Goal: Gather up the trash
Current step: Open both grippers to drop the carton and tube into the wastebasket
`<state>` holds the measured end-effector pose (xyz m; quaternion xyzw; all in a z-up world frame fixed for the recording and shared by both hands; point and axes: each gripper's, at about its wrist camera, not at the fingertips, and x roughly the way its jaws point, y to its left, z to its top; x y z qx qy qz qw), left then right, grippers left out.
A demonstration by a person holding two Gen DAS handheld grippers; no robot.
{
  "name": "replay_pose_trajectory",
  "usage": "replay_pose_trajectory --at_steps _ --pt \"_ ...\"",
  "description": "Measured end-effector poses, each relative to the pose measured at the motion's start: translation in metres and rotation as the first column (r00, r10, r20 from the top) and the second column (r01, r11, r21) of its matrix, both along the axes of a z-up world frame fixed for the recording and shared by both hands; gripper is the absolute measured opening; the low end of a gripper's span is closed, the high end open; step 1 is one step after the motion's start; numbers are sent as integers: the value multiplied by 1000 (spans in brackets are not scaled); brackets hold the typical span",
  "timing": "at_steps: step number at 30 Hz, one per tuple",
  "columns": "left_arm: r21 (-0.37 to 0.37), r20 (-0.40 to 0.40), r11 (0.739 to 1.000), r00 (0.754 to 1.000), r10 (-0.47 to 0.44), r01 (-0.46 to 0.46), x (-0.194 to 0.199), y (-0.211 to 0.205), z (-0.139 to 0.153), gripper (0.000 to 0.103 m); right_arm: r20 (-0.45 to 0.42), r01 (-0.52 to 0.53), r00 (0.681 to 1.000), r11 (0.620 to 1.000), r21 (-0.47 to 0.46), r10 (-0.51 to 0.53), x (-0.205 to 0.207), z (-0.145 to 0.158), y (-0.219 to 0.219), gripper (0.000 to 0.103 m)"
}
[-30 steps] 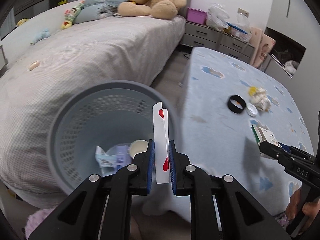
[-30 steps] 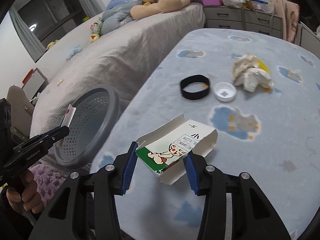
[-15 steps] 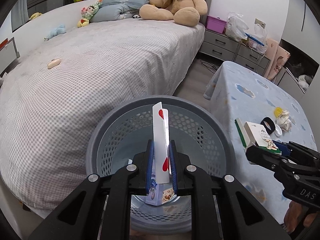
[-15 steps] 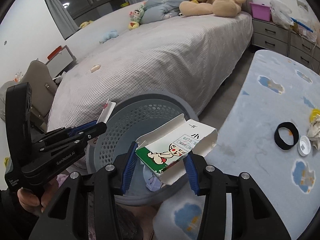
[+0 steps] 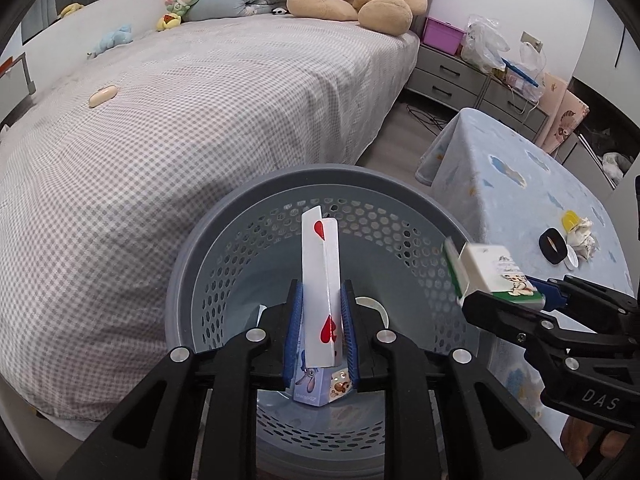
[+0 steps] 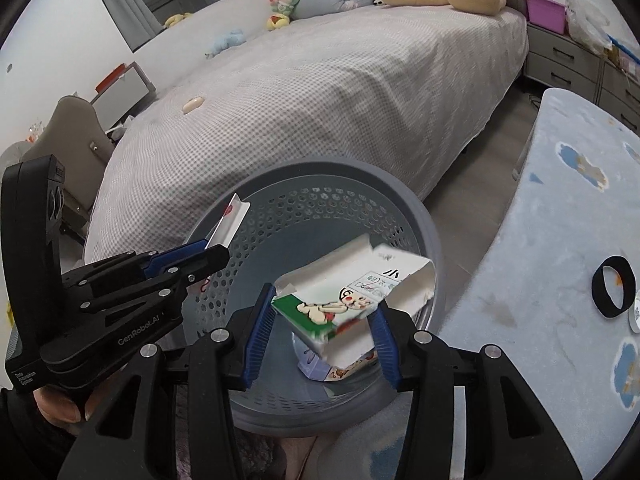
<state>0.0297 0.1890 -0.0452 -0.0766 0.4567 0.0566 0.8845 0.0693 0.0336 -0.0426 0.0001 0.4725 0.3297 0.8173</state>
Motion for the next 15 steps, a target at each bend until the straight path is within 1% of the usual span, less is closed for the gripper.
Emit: replay_pose_trajectory --at_steps 1,2,3,4,5,6,7,11,15 --pt "2 0 1000 1000 4 -4 -1 0 0 26 -1 -1 1000 1000 4 2 0 0 -1 47" --pt "4 1 1000 1000 10 -10 -1 1 0 29 1 -1 1000 1000 7 1 0 1 -1 50" --pt "4 4 1000 1000 18 -18 -2 2 0 35 5 2 1000 1000 7 -2 0 2 -2 53" --pt "4 6 1000 1000 26 -26 -3 4 1 41 9 3 1000 1000 8 -3 0 3 -2 54" --pt "4 9 999 999 31 -32 -4 5 1 43 12 4 1000 1000 11 -4 0 4 -3 54" --pt "3 11 999 999 37 -37 -5 6 2 48 13 5 1000 1000 12 -6 -1 5 -3 55" --pt "2 13 999 999 40 -40 -6 6 2 52 15 7 1000 1000 13 -7 -1 5 -4 55" --pt "3 15 999 999 42 -42 -7 6 3 55 19 10 1000 1000 13 -10 -3 7 -5 55" --pt "4 19 999 999 43 -43 -8 6 3 56 19 15 1000 1000 12 -15 -5 8 -5 57"
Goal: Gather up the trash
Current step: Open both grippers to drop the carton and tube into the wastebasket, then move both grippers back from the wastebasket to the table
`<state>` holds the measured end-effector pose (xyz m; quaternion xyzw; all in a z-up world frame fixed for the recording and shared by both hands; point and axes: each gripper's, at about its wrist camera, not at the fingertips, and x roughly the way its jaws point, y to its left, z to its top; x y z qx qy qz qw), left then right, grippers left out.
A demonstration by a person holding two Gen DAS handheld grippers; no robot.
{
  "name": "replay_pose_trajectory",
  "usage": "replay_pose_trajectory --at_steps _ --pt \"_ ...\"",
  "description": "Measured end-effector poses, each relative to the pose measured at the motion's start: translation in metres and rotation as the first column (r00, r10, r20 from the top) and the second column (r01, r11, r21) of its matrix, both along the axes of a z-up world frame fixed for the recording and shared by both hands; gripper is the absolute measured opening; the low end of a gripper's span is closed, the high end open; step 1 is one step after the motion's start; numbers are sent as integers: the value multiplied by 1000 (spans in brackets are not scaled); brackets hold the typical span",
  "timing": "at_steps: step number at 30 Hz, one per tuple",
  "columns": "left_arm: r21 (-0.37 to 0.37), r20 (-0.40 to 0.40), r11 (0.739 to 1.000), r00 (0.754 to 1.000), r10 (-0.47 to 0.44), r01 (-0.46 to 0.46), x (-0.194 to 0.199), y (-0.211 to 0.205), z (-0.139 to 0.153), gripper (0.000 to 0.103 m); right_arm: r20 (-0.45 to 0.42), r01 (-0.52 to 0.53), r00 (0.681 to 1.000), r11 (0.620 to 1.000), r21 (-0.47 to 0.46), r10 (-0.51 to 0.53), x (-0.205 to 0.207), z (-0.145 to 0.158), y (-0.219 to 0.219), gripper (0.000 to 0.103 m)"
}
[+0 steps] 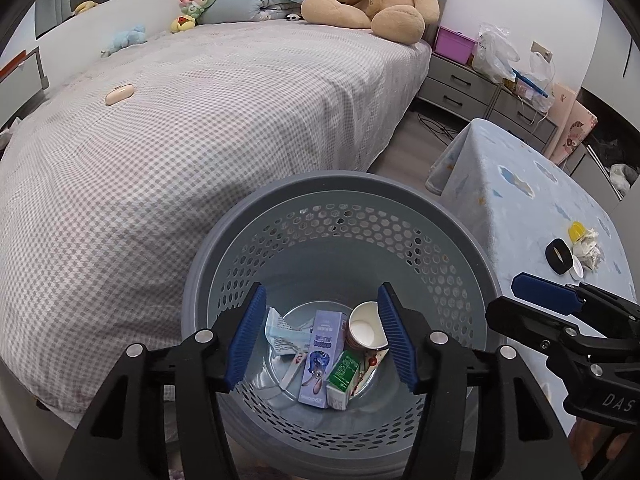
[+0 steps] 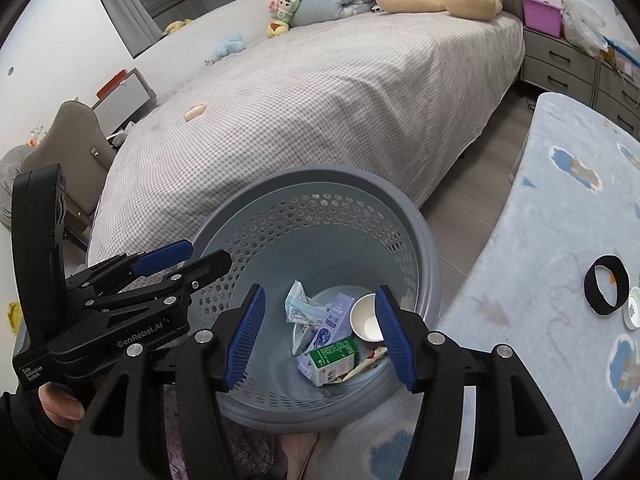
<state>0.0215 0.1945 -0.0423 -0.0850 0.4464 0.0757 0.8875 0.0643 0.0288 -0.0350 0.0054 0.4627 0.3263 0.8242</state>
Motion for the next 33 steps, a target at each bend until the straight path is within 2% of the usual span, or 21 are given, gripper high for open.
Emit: replay_pose_trajectory --at_steps 5,8,18,23,28,33 --pt "-4 4 1000 1000 8 -8 -3 1 0 58 2 7 1000 1000 -4 -7 -3 0 -2 58" --pt "2 9 1000 1000 13 -13 -5 0 1 63 4 13 1000 1000 -3 -13 -6 0 -4 59" --pt "33 22 999 1000 7 -7 -8 -6 4 65 16 48 999 999 -3 -48 -15 1 -22 67" --pt "52 31 999 999 -15 14 -12 -13 7 66 28 103 994 995 7 -103 -21 6 -58 71" --pt "120 34 992 999 -37 32 -14 -32 11 66 34 177 984 984 4 -177 -23 5 -105 72" --pt "122 29 989 996 -84 80 -15 -57 13 66 55 251 967 968 -9 -250 -23 5 -150 73"
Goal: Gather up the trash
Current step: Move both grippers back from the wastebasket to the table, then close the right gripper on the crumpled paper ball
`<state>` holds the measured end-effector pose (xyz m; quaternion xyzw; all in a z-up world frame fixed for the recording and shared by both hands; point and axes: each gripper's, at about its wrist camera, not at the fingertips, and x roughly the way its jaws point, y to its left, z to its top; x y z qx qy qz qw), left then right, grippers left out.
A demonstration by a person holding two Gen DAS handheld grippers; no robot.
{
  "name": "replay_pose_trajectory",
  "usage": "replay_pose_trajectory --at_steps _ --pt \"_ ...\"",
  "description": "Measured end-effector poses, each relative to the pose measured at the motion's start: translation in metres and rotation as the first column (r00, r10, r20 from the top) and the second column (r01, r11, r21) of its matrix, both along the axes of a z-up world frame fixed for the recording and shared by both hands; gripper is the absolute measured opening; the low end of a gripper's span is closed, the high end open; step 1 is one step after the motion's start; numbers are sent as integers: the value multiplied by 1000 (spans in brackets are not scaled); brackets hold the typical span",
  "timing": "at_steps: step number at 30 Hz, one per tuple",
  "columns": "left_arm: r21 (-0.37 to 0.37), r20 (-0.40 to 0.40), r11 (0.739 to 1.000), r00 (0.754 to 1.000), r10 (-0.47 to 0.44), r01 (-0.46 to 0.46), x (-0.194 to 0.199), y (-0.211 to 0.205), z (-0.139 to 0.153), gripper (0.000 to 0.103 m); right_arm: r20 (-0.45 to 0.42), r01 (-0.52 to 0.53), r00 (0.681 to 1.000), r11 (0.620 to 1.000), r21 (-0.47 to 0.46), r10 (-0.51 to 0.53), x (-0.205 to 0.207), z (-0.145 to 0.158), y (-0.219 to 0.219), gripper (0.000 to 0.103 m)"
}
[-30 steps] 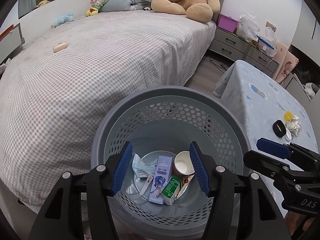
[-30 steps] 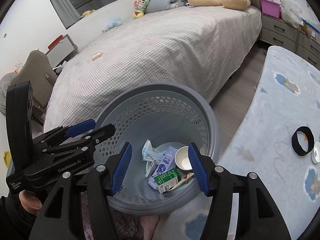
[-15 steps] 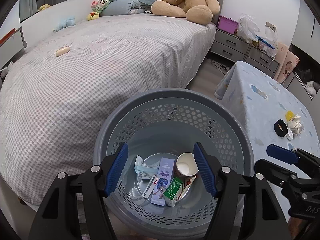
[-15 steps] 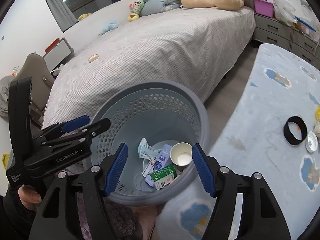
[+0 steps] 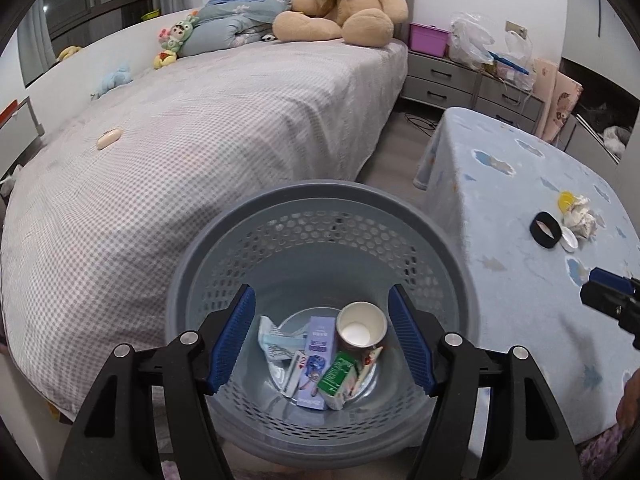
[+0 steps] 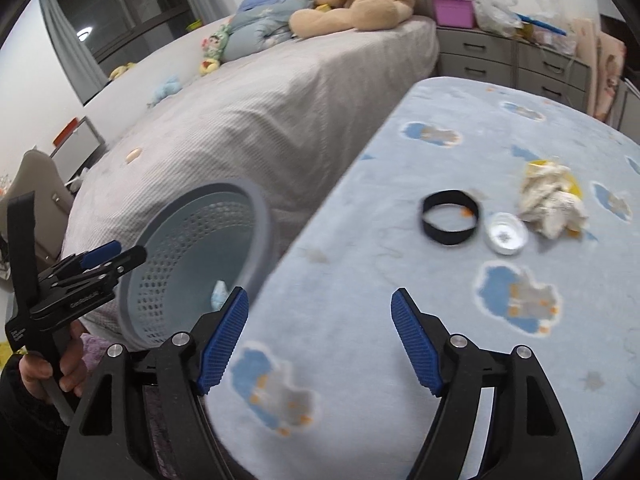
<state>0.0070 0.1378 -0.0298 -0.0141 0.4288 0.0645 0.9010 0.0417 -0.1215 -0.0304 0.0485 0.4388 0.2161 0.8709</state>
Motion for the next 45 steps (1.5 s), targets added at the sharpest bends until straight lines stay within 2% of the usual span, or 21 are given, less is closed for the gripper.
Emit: replay_pose_trajectory --at_steps 7,14,20,26,28,30,39,45 --pt "-26 16 994 994 -108 109 9 -51 12 66 43 115 992 993 -8 -115 7 7 -60 74" --pt "-29 45 977 977 -210 211 19 -111 25 66 94 194 976 981 17 -194 15 13 -112 76" --pt "-39 29 964 965 -261 262 36 -157 19 66 133 238 962 971 11 -237 35 16 -146 76" --pt "-38 24 960 960 -278 278 56 -189 14 66 134 273 954 962 -10 -270 59 3 -169 77" --pt "-43 18 960 961 -277 278 62 -198 10 67 124 278 954 961 -10 -275 66 -2 -174 77" --pt "-43 10 961 962 -272 272 68 -205 6 72 110 273 956 962 -14 -270 74 -7 -176 78" --pt "-59 -35 973 973 -226 224 90 -210 -19 72 93 201 976 977 -68 -195 107 -24 -152 85" --pt "-38 -44 979 978 -204 202 98 -205 -27 72 76 183 982 977 -111 -175 121 -33 -142 87"
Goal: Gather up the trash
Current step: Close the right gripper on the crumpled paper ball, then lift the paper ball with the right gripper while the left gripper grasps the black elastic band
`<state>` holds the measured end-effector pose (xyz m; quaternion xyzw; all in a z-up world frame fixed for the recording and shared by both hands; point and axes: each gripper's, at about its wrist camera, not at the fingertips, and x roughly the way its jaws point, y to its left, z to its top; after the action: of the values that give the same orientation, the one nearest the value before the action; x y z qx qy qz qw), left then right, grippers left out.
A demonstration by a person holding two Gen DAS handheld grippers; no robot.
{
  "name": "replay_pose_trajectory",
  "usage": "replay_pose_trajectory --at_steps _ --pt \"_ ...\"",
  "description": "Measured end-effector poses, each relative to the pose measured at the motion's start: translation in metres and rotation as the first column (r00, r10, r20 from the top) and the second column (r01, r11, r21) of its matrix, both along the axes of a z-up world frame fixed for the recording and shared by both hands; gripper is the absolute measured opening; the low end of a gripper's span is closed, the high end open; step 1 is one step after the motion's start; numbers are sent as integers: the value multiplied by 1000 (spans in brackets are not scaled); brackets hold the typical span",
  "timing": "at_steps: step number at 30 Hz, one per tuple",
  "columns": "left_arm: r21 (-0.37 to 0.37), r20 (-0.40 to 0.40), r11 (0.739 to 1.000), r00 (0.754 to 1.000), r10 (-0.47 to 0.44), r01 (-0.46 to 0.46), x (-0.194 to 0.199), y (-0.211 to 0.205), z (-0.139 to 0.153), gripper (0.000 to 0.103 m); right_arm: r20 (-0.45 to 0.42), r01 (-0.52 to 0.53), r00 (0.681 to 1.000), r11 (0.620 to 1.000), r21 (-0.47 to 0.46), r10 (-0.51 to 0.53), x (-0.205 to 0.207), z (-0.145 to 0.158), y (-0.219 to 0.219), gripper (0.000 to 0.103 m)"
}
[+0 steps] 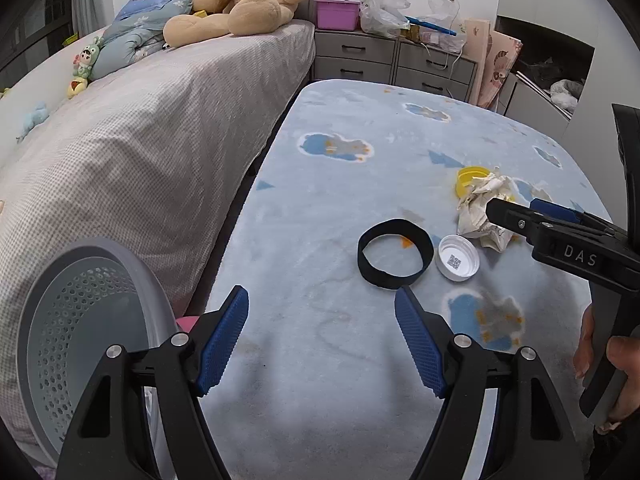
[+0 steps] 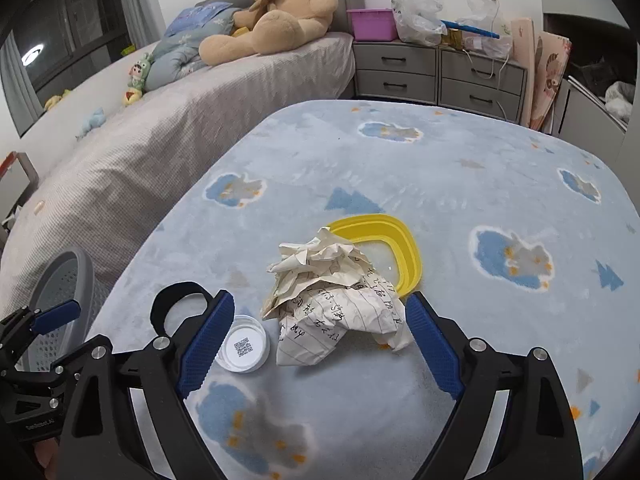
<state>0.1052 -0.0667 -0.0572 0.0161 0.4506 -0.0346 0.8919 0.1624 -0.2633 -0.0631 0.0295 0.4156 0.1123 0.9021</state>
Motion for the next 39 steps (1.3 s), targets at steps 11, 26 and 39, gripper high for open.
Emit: replay_pose_trajectory --at_steps 11,26,39 --pt "-6 19 1000 1000 3 -3 2 0 -4 72 -28 5 1000 998 -70 -7 11 -13 9 88" --pt "16 4 999 1000 -28 28 1 -10 -1 87 2 2 1000 997 -83 -2 5 -8 8 60" --pt "106 2 994 1000 13 -13 8 -11 -4 88 48 13 999 999 51 -16 -8 20 -13 60"
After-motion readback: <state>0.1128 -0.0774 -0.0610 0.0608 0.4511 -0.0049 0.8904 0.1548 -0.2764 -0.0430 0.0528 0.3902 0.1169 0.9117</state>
